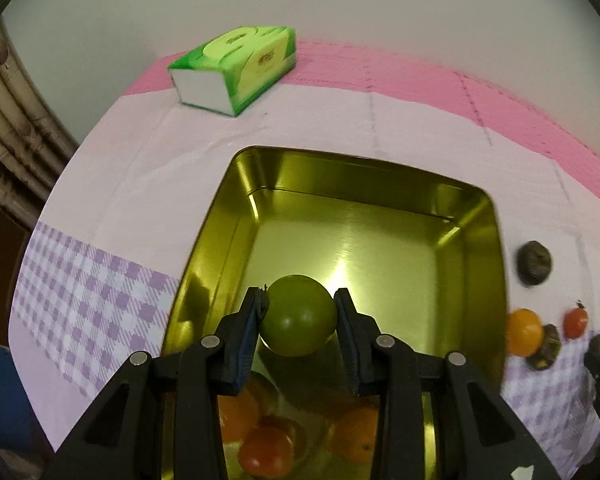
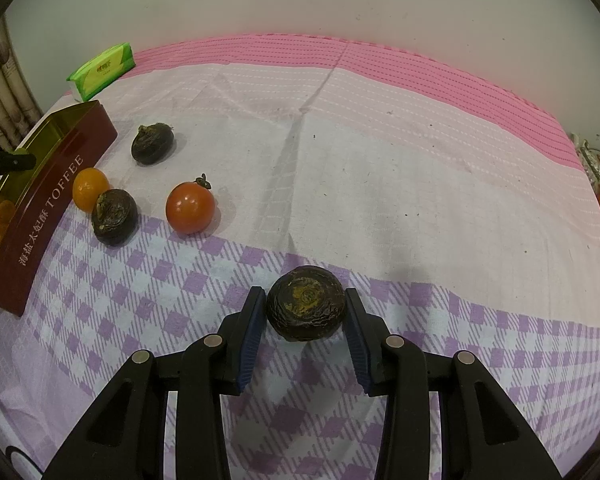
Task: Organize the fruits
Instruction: 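Carry the green fruit into the gold tin and open the left tool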
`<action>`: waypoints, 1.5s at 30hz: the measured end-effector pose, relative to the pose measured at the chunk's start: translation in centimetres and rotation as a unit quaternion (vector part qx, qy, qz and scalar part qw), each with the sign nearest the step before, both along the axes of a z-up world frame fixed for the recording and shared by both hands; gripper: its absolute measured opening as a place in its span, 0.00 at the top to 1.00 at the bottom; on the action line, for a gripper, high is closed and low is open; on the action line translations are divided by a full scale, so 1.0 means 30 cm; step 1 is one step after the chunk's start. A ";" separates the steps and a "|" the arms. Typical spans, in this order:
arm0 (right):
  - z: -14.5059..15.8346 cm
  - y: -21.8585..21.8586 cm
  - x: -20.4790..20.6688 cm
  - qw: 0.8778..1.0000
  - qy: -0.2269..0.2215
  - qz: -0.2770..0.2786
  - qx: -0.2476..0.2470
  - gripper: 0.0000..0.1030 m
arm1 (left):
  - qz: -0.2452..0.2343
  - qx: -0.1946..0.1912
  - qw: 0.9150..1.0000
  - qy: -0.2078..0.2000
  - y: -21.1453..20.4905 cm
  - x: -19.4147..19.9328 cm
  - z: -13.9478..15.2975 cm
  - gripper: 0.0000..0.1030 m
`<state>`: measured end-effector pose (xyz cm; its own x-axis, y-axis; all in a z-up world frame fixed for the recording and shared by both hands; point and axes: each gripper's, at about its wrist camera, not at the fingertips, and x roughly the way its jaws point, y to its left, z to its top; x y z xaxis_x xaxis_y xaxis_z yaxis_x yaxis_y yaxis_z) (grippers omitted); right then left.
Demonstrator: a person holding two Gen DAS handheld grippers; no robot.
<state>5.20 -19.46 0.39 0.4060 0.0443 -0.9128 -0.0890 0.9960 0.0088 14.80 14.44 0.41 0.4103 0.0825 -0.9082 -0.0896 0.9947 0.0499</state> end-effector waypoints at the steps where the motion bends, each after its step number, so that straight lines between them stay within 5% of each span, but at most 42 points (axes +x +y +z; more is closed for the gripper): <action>1: 0.000 0.000 0.000 1.000 0.000 0.000 0.000 0.60 | 0.001 0.005 1.000 0.003 0.008 0.006 -0.009 0.68; 38: 0.001 -0.002 0.006 1.000 0.000 -0.004 -0.002 0.59 | 0.030 0.034 0.999 -0.005 0.050 0.006 -0.038 0.63; 45: 0.001 -0.003 0.008 1.000 0.000 -0.005 -0.002 0.59 | 0.004 0.036 0.999 -0.027 0.017 -0.055 0.029 0.42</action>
